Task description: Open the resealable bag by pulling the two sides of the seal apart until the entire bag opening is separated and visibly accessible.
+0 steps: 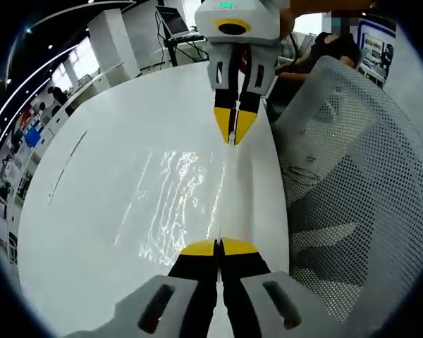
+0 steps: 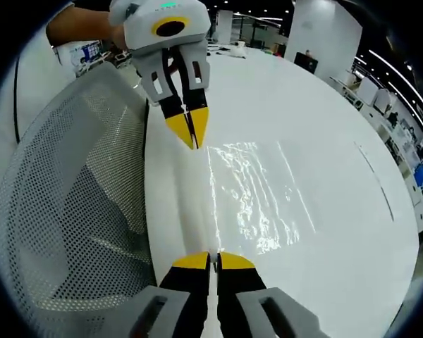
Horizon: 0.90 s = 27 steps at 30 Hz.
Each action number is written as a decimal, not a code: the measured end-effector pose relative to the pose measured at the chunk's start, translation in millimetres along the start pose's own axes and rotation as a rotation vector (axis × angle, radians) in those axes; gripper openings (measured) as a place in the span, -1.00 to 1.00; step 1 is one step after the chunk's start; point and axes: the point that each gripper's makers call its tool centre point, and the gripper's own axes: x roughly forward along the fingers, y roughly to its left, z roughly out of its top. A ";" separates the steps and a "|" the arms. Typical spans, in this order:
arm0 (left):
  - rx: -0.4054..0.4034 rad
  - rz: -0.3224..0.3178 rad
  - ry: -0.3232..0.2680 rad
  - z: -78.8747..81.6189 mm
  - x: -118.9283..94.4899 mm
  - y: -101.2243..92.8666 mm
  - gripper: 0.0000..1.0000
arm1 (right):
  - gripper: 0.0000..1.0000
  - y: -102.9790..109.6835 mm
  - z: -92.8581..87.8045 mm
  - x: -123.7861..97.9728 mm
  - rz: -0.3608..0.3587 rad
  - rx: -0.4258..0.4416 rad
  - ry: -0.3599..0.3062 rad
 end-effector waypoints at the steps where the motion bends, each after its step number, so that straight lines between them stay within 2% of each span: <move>1: 0.000 0.000 0.000 0.3 0.2 0.1 -1.00 | -1.00 0.4 -0.4 -0.1 0.000 0.001 0.000; 14: 0.024 0.021 -0.019 4.5 3.5 -7.6 -1.00 | -1.00 12.4 -9.8 1.8 0.022 0.022 0.017; 20: 0.030 0.033 -0.007 0.9 4.4 -5.8 -1.00 | -0.97 17.0 -5.3 0.3 0.036 0.047 -0.006; 23: 0.030 0.034 -0.002 0.4 4.3 -5.6 -1.00 | -0.89 17.0 1.1 -3.0 0.032 0.061 -0.032; 27: 0.039 0.041 -0.002 1.0 4.3 -5.1 -1.00 | -0.86 17.4 12.1 -5.7 0.040 0.080 -0.074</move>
